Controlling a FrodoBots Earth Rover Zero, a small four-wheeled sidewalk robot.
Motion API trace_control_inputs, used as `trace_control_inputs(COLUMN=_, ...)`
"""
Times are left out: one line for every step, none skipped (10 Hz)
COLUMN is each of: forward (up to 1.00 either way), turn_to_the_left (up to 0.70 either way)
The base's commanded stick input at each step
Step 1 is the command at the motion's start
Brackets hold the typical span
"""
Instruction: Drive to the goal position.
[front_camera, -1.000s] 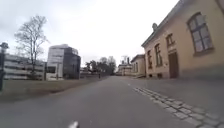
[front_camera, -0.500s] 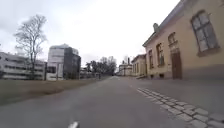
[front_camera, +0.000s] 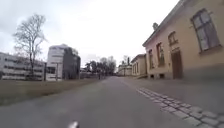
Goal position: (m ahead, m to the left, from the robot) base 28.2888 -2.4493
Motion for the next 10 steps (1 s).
trace_control_inputs(forward=0.7, turn_to_the_left=0.0)
trace_control_inputs(forward=0.7, turn_to_the_left=0.0)
trace_control_inputs(forward=0.7, turn_to_the_left=0.0)
trace_control_inputs(forward=0.7, turn_to_the_left=0.0)
trace_control_inputs(forward=0.7, turn_to_the_left=0.0)
trace_control_inputs(forward=0.7, turn_to_the_left=0.0)
trace_control_inputs(forward=0.7, turn_to_the_left=-0.13)
trace_control_inputs(forward=0.7, turn_to_the_left=-0.28)
trace_control_inputs(forward=0.7, turn_to_the_left=-0.32)
trace_control_inputs(forward=0.7, turn_to_the_left=-0.29)
